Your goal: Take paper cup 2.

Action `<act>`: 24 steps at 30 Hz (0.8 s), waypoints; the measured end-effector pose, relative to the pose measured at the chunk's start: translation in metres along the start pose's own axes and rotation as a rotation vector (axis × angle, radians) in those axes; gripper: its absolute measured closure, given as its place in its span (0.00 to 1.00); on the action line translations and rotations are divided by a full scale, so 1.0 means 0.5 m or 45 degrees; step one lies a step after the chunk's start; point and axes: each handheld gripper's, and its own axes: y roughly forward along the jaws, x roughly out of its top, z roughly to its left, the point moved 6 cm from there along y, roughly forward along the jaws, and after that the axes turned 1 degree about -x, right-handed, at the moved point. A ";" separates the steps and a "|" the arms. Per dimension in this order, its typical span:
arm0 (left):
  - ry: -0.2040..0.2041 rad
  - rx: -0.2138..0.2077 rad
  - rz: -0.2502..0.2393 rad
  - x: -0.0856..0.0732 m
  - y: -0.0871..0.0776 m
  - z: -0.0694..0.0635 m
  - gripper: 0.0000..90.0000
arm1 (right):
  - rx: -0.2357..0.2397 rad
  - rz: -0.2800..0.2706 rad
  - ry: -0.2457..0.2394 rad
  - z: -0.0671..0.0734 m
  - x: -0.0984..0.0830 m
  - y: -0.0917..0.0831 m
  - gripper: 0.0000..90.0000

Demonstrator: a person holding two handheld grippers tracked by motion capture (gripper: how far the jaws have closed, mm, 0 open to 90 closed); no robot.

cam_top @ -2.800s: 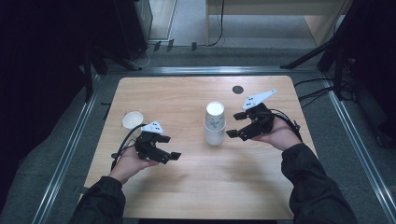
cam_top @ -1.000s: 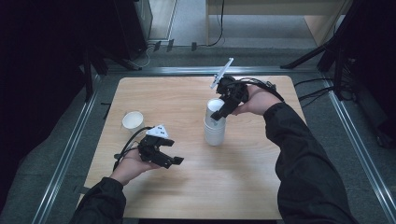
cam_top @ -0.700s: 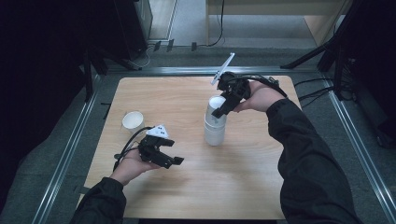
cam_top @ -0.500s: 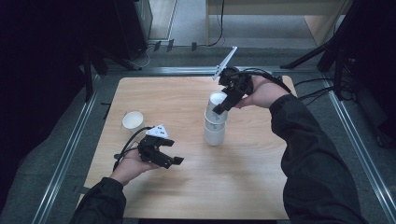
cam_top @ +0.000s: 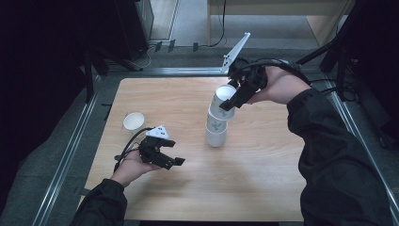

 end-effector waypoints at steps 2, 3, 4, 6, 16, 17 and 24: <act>-0.003 0.000 -0.003 0.001 0.000 0.000 0.17 | 0.010 -0.005 -0.016 0.018 -0.002 -0.007 0.38; -0.004 0.001 -0.006 0.001 0.001 0.000 0.17 | 0.017 -0.014 -0.023 0.026 -0.003 -0.007 0.38; -0.004 0.002 -0.007 0.001 0.001 0.000 0.17 | 0.025 -0.019 -0.031 0.032 -0.006 -0.005 0.38; -0.002 0.001 -0.007 0.001 0.001 -0.001 0.17 | 0.042 -0.024 -0.039 0.045 -0.015 0.003 0.38; -0.003 -0.003 -0.010 0.001 0.002 -0.001 0.17 | 0.112 -0.112 -0.042 0.095 -0.077 0.059 0.38; -0.005 -0.005 -0.011 0.001 0.002 -0.001 0.17 | 0.109 -0.122 -0.039 0.099 -0.082 0.064 0.38; 0.004 -0.014 -0.017 0.003 0.002 -0.004 0.17 | 0.136 -0.168 -0.006 0.116 -0.123 0.108 0.38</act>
